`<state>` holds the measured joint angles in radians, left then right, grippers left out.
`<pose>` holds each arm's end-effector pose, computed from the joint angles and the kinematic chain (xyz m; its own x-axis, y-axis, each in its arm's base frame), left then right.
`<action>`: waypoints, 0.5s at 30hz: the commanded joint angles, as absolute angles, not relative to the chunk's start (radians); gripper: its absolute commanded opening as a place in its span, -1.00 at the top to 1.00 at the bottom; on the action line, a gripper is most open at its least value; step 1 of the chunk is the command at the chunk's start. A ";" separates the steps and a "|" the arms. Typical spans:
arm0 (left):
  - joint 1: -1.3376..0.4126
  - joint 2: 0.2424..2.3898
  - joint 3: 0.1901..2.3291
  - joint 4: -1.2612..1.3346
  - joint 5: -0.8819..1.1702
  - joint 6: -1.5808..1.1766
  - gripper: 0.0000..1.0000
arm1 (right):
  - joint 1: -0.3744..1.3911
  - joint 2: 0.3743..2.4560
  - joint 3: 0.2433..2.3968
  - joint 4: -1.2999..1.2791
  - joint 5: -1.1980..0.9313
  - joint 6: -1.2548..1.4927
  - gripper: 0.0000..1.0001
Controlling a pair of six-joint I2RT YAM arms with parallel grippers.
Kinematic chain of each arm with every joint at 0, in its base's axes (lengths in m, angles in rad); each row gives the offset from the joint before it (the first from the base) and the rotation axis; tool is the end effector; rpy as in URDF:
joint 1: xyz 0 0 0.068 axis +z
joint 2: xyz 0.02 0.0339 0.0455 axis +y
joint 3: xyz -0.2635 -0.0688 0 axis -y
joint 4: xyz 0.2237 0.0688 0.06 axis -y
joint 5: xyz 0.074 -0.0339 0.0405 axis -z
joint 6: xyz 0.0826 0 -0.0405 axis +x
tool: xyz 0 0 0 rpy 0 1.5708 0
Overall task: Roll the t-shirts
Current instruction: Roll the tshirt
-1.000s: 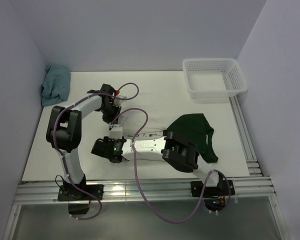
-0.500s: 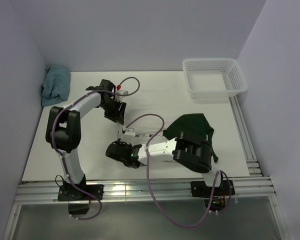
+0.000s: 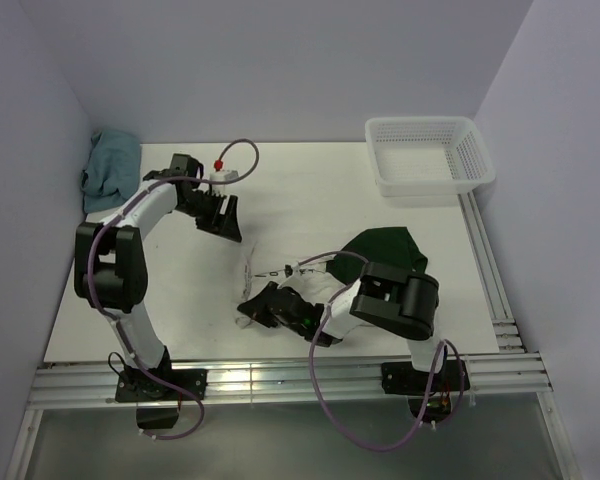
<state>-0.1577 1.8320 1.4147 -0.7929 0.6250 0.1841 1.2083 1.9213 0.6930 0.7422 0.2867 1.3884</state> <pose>0.3545 -0.1053 0.2003 -0.8478 0.2851 -0.4471 0.4948 0.7286 -0.4736 0.1557 0.3448 0.0988 -0.8248 0.4852 -0.2903 0.0163 0.5337 0.8455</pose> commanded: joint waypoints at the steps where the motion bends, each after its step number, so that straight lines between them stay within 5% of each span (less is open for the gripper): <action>1: -0.167 1.854 1.365 -0.813 0.735 0.282 -0.41 | 1.186 1.991 0.637 0.900 0.201 1.448 0.73; 15: -0.184 1.947 1.230 -0.572 0.704 0.155 -0.44 | 1.144 2.049 0.615 1.038 0.129 1.488 0.76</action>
